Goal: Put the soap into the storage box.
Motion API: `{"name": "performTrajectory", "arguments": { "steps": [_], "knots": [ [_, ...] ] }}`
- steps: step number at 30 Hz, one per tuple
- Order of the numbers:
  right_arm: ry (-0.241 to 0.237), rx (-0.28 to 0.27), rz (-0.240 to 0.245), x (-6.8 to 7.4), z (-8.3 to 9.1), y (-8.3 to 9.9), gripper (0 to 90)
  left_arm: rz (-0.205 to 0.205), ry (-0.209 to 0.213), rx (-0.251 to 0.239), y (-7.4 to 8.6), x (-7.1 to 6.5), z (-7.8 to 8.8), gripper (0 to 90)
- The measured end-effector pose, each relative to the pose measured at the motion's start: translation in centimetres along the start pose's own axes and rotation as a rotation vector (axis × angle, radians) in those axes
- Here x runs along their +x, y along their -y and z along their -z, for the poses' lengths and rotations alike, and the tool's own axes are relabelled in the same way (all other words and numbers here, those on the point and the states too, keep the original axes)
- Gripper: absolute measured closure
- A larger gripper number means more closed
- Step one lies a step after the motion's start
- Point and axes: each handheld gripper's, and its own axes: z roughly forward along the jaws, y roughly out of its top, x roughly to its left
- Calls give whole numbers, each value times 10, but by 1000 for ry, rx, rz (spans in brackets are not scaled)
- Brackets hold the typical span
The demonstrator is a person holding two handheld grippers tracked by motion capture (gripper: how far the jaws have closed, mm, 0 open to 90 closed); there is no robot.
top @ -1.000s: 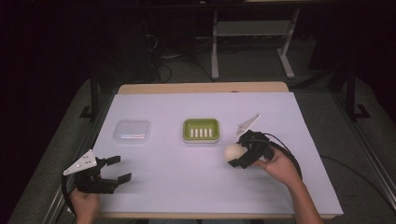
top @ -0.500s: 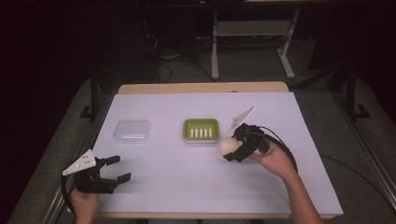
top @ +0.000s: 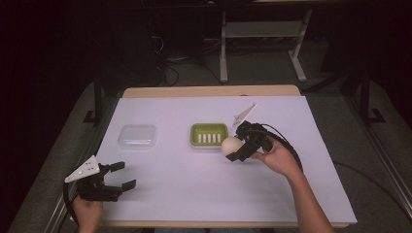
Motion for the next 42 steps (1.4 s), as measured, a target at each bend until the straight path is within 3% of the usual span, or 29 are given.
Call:
{"name": "performTrajectory", "arguments": {
  "steps": [26,31,42],
  "knots": [
    [-6,-1,14,-14,-1,-32,233,-11,6,9,-1,-1,-1,132],
    [-7,-10,47,-13,-1,-45,233,-11,7,4,-1,-1,-1,132],
    [-8,-13,58,-19,-3,-64,233,-9,9,3,-1,-1,-1,132]
  ]
}}
